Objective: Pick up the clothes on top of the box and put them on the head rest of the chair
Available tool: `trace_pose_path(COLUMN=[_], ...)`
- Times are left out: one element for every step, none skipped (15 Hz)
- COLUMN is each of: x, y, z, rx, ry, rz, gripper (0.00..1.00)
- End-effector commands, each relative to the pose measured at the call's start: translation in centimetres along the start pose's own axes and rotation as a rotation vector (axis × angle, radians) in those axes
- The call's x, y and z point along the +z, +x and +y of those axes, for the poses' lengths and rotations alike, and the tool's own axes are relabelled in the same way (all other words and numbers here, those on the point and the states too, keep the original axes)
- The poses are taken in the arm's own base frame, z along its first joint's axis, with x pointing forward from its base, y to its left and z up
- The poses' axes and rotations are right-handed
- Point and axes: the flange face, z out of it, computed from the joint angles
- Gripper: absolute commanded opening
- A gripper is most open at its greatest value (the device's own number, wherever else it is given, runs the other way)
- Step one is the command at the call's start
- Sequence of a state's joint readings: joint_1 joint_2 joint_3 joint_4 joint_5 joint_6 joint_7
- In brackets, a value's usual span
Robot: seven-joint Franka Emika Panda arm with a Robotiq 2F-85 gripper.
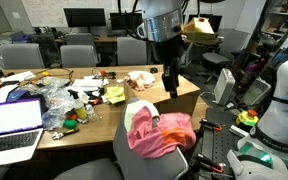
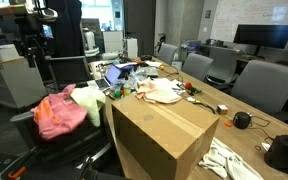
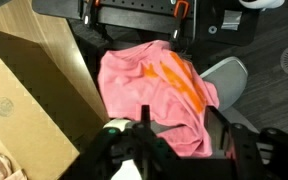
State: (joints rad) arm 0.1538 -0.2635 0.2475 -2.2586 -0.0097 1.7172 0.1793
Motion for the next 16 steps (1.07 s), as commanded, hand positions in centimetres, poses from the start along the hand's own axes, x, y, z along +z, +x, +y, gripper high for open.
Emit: trace_pose_path(x=[-0.9, -0.9, -0.9, -0.9, -0.9, -1.0, -1.0, -0.9, -0.9, -0.9, -1.0, -1.0, -1.1, -1.3, -1.4, -1.7], y=[0.1, 0.2, 0.2, 0.2, 0.3, 0.4, 0.5, 0.7, 1.0, 1.3, 1.5, 1.7, 2.1, 2.4, 2.8, 3.3], z=[0.4, 0.6, 0.9, 1.3, 1.8, 2.6, 3.5, 4.7, 6.4, 8.1, 10.2, 12.2, 14.1, 16.0, 17.7, 19.3], rx=[-0.002, 0.003, 0.007, 0.016, 0.027, 0.044, 0.065, 0.091, 0.145, 0.184, 0.237, 0.286, 0.336, 0.386, 0.438, 0.487], ry=[0.015, 0.02, 0.025, 0.035, 0.044, 0.059, 0.077, 0.099, 0.136, 0.167, 0.203, 0.227, 0.251, 0.273, 0.296, 0.324], rz=[0.01, 0.01, 0.01, 0.007, 0.007, 0.004, 0.004, -0.006, -0.013, -0.021, -0.026, -0.026, -0.026, -0.023, -0.016, -0.004], gripper=[0.91, 0.99, 1.0, 1.0, 1.0, 1.0, 1.0, 1.0, 1.0, 1.0, 1.0, 1.0, 1.0, 1.0, 1.0, 1.0])
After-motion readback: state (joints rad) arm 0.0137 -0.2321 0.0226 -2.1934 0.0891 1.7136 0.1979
